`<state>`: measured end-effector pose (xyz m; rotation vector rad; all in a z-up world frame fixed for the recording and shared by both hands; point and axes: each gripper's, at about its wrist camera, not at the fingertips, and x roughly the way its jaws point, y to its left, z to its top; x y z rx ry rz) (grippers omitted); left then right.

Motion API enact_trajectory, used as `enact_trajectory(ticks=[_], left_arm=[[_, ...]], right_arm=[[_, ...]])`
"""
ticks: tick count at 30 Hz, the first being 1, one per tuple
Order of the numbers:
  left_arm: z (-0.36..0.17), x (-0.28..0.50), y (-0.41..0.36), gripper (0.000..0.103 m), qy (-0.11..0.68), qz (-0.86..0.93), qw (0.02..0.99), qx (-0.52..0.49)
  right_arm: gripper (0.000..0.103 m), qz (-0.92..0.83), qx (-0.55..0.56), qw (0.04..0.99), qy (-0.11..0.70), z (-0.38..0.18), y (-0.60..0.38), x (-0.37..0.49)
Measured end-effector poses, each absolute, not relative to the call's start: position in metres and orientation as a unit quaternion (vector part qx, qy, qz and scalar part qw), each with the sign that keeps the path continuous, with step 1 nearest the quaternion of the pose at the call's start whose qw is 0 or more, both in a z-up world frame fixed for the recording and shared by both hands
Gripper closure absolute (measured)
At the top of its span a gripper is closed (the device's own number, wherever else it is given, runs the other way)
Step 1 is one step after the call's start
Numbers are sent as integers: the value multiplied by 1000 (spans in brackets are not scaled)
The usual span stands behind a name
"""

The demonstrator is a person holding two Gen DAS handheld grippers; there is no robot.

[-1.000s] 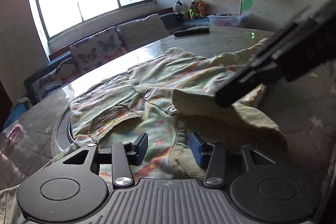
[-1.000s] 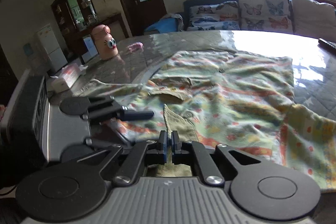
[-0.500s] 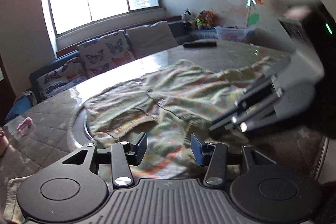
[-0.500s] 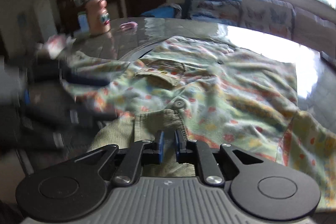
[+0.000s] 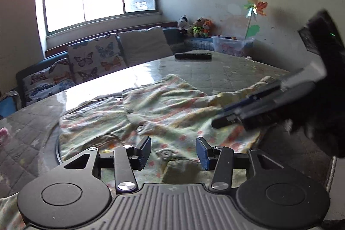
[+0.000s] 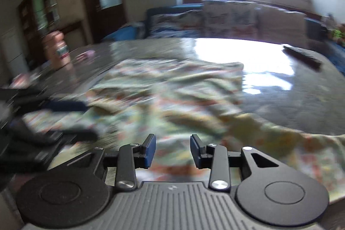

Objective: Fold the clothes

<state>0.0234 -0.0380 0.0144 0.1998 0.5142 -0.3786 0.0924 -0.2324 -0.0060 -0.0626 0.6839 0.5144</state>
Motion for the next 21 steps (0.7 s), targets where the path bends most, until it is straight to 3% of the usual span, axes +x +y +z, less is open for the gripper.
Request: enact_trajectory(ticks=[17, 21], left_arm=[[-14, 25, -53, 54, 294, -205, 925, 129], [-13, 25, -54, 53, 295, -204, 924, 130]], right_arm=[[68, 116, 30, 940, 320, -28, -340, 146], [64, 81, 31, 944, 320, -29, -361, 149]])
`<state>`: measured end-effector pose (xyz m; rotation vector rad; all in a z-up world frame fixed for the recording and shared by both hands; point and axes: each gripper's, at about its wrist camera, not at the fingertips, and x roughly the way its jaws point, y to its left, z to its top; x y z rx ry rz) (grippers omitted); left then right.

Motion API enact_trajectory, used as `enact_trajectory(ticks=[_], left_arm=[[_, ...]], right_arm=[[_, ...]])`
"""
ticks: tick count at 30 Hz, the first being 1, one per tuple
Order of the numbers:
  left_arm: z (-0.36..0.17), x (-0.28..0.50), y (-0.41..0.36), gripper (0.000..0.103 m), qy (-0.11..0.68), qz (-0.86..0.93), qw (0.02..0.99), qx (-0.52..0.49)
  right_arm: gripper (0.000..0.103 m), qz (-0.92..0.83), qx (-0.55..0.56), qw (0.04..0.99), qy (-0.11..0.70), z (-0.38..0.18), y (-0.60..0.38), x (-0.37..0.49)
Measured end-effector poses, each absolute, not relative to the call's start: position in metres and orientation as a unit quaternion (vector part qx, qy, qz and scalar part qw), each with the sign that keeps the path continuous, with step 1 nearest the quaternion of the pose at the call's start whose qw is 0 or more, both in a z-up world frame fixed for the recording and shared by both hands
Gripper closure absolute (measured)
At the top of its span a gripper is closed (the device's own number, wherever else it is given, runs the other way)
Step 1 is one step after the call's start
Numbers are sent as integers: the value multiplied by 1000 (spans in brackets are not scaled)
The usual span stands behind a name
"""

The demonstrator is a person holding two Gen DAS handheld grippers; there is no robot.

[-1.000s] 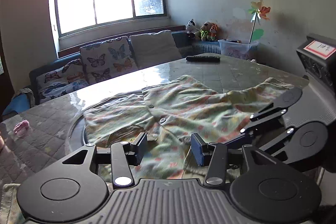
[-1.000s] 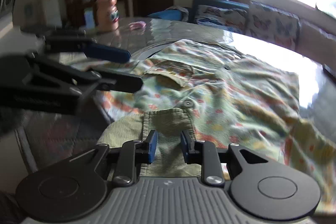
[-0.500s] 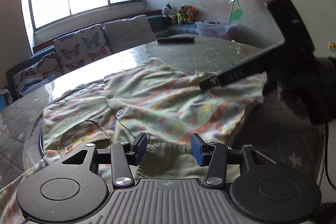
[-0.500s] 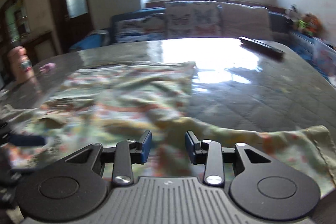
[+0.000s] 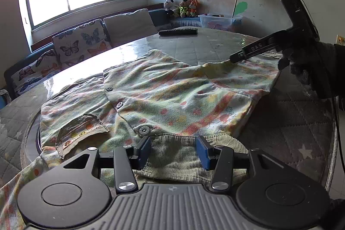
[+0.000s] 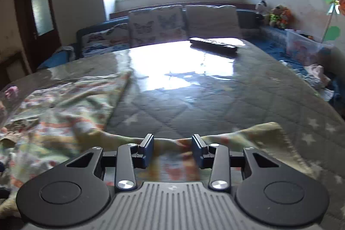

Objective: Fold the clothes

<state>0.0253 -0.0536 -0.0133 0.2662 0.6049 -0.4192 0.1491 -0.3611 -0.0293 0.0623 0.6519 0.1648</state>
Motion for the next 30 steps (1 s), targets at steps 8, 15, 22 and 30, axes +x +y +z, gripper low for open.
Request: enact_trajectory(ticks=[8, 15, 22, 30], left_arm=[[-14, 26, -54, 52, 294, -204, 924, 132], [-15, 26, -54, 50, 296, -201, 925, 132], [-15, 24, -55, 50, 295, -200, 925, 133], [-15, 24, -55, 49, 294, -198, 925, 136]], right_arm=[[66, 30, 35, 947, 317, -32, -405, 162], [64, -2, 13, 950, 311, -31, -410, 157], [55, -35, 23, 948, 315, -30, -428, 131], [66, -60, 20, 947, 314, -33, -440, 115]])
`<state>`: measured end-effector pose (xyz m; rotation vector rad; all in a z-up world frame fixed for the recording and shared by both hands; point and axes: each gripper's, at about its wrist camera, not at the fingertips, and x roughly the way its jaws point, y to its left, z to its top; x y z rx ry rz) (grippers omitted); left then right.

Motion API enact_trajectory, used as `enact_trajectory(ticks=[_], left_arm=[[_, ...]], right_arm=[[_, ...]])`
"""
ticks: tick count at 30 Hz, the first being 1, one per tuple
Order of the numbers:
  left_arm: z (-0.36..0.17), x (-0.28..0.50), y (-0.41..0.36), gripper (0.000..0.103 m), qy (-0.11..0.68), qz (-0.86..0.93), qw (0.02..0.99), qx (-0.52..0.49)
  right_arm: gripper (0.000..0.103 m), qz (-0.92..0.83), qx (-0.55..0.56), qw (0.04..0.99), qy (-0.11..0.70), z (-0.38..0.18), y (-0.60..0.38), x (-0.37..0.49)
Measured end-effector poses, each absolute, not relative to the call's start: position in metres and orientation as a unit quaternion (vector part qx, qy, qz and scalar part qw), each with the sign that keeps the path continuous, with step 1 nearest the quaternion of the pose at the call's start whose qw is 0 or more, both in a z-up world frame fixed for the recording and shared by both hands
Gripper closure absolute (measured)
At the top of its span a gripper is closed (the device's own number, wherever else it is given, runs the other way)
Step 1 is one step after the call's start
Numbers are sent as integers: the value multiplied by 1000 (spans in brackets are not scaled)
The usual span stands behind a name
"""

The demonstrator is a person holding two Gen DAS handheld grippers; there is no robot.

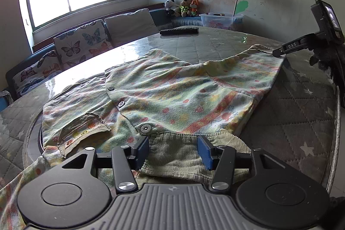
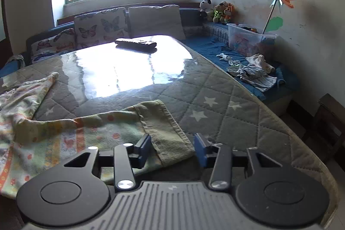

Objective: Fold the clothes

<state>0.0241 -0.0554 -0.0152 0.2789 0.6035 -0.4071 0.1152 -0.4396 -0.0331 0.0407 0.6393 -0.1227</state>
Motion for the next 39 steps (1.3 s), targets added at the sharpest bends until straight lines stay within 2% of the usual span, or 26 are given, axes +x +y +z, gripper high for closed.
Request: enact_trajectory(ticks=[4, 8, 17, 18, 21, 25, 29, 33, 34, 39], left_arm=[[-15, 24, -55, 49, 294, -198, 925, 137], [-15, 23, -54, 46, 295, -194, 925, 138], [-15, 23, -56, 44, 295, -193, 925, 142], [-15, 23, -56, 44, 295, -193, 925, 142], [-15, 23, -56, 44, 295, -192, 925, 144], [-14, 23, -56, 42, 295, -190, 925, 146], [-12, 23, -59, 41, 297, -187, 924, 153], [-3, 21, -61, 33, 288, -191, 925, 161], [0, 21, -62, 32, 283, -191, 926, 161], [14, 22, -65, 18, 262, -186, 934, 158]], right_arm=[[75, -95, 12, 946, 309, -34, -448, 115], [74, -91, 57, 943, 313, -31, -462, 115], [73, -66, 77, 943, 317, -32, -453, 95], [75, -67, 74, 944, 315, -34, -452, 96], [98, -73, 67, 947, 306, -30, -450, 98], [100, -89, 74, 946, 303, -27, -455, 104], [92, -81, 97, 945, 303, -27, -458, 98], [64, -73, 101, 945, 302, -28, -457, 91], [61, -72, 100, 945, 302, -28, -456, 91], [61, -71, 90, 945, 307, -33, -449, 97]])
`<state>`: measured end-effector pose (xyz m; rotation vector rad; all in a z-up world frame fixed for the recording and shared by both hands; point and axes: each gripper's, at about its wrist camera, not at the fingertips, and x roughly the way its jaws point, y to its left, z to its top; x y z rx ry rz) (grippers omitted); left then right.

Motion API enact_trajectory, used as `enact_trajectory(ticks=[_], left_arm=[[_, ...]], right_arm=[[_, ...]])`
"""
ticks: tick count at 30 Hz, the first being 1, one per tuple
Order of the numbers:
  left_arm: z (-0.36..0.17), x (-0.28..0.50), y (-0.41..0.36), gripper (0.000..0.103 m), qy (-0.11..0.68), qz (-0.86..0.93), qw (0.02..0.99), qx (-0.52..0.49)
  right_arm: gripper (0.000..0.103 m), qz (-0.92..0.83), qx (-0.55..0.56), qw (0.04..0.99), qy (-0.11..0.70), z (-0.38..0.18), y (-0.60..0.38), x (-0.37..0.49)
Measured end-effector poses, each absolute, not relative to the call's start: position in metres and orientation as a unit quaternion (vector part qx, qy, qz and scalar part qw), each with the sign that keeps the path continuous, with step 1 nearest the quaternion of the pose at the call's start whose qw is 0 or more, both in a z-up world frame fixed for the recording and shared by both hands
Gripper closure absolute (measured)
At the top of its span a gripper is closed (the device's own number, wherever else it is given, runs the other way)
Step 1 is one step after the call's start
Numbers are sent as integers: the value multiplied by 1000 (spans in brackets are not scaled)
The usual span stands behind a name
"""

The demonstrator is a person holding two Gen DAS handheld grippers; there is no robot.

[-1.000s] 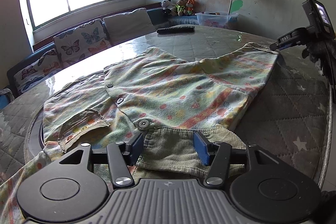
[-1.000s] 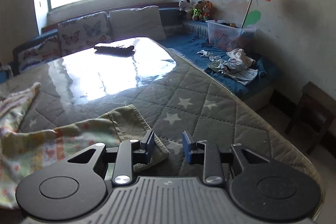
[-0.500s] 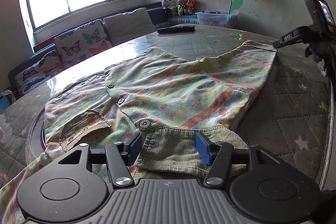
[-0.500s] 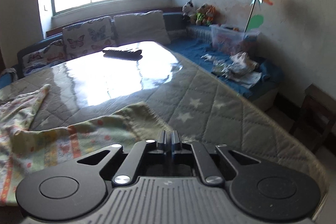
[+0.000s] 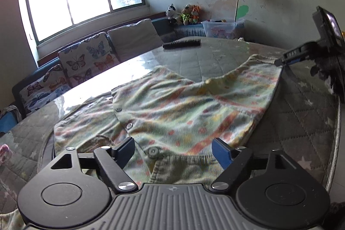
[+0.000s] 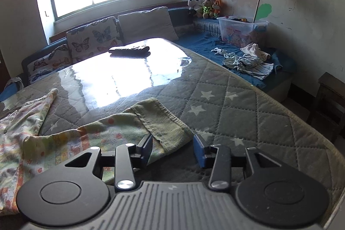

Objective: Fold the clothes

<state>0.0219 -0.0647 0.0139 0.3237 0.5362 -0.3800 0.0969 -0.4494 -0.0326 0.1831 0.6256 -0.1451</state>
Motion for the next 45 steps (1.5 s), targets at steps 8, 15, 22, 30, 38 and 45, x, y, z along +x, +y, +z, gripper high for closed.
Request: enact_trajectory(ticks=[8, 15, 22, 30, 38, 45], left_arm=[[20, 44, -77, 9, 261, -163, 938, 163], [12, 67, -96, 9, 279, -162, 930, 173], [3, 72, -126, 9, 290, -194, 916, 196], [-12, 77, -150, 9, 303, -202, 905, 221], [12, 58, -105, 9, 276, -172, 931, 164], [24, 38, -35, 9, 267, -89, 952, 121]], right_arm=[[92, -80, 80, 948, 299, -35, -442, 100], [98, -67, 114, 952, 275, -16, -447, 95], [98, -36, 123, 961, 247, 19, -444, 90], [98, 28, 105, 973, 202, 67, -413, 87], [98, 123, 61, 975, 173, 102, -347, 98], [99, 219, 25, 959, 180, 102, -262, 113]])
